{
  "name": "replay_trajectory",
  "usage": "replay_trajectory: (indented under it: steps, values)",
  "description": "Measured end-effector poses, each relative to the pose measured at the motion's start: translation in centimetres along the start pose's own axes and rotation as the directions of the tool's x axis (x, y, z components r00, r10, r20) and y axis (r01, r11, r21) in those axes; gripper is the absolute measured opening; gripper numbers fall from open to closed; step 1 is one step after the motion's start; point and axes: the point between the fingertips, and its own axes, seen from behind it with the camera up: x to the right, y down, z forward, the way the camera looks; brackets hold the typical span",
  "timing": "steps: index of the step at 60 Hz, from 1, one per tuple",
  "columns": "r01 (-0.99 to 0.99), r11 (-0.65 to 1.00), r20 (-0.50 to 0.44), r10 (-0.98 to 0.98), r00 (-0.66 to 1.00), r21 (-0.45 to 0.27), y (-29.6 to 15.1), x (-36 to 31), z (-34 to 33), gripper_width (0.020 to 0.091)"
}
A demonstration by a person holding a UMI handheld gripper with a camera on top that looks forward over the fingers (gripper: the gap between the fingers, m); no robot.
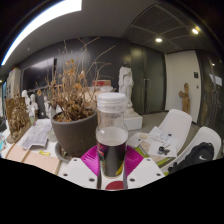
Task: Pour water
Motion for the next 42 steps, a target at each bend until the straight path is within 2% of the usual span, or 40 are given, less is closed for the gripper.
replay_trajectory:
  steps: [14,23,25,33,36,39,42]
  values:
    - [0.032,0.992,-0.031,-0.036,0.999,-0.123,9.2,2.1,1.6,0.0285]
    - [0.016,0.988,-0.036,-0.022,0.999,-0.156,12.5,2.2,1.9,0.0297]
    - [0.01,0.992,-0.039,-0.015,0.999,-0.125,12.2,2.3,1.8,0.0312]
    - [0.0,0.994,-0.047,-0.005,0.999,-0.11,12.4,2.2,1.3,0.041]
    - [-0.005,0.992,-0.061,-0.003,0.998,-0.129,12.6,2.4,1.1,0.0457]
    - [-0.013,0.99,-0.084,0.001,0.996,-0.142,12.5,2.8,0.7,0.0555]
    - [-0.018,0.989,-0.094,0.004,0.996,-0.144,12.0,2.8,-0.1,0.0732]
